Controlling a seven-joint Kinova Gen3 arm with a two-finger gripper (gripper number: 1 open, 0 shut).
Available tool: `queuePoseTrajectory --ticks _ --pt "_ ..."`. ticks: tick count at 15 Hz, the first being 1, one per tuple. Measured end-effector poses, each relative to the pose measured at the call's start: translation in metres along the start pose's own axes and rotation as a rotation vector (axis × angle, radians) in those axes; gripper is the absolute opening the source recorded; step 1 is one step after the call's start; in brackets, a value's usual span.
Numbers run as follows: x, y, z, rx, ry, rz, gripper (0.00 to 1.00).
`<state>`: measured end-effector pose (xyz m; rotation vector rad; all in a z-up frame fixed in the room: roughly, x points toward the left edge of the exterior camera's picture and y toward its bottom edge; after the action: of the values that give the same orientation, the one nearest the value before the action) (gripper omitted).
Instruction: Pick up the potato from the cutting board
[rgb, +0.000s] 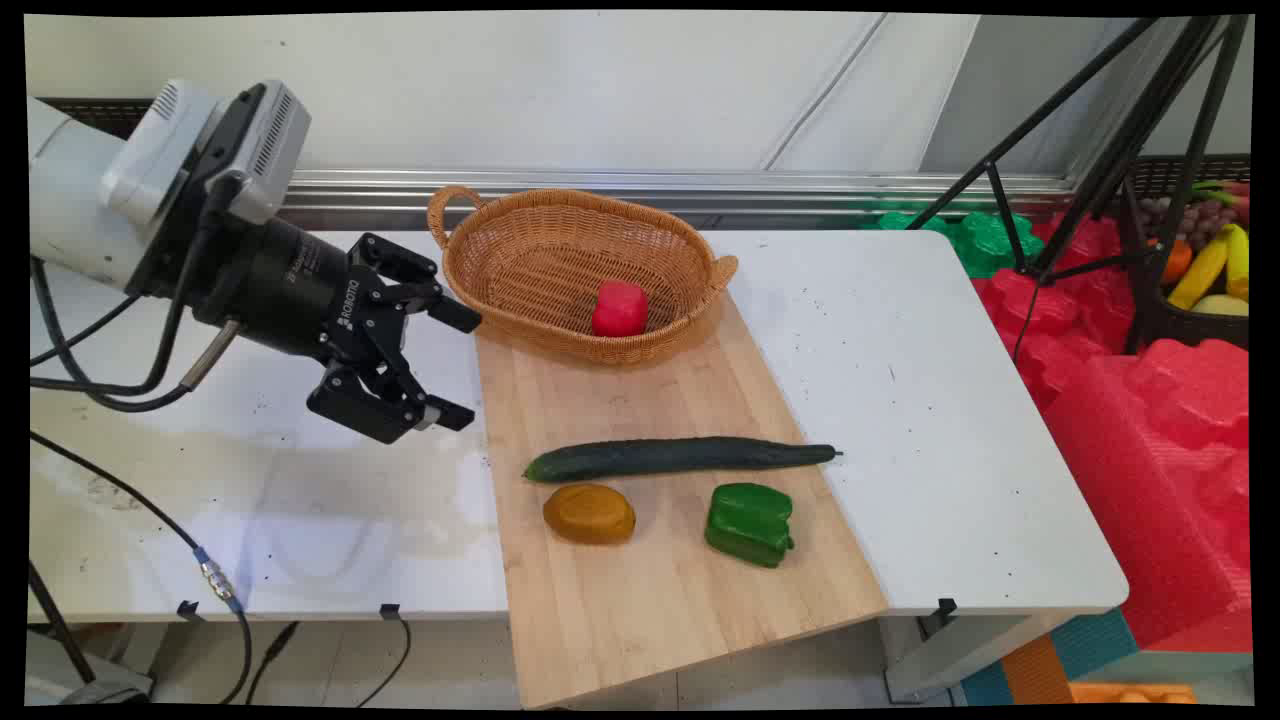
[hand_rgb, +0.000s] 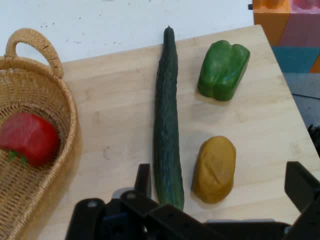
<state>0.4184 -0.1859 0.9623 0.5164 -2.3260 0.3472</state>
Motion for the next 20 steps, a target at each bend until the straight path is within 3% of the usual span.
queuePoseTrajectory --ticks 5,12,20 --pt "0.027 0.008 0.011 -0.029 -0.002 0.052 1.0" --pt "0.054 0.021 0.054 -0.086 -0.116 0.13 1.0" --pt "0.053 0.022 0.112 -0.113 -0.232 0.177 1.0"
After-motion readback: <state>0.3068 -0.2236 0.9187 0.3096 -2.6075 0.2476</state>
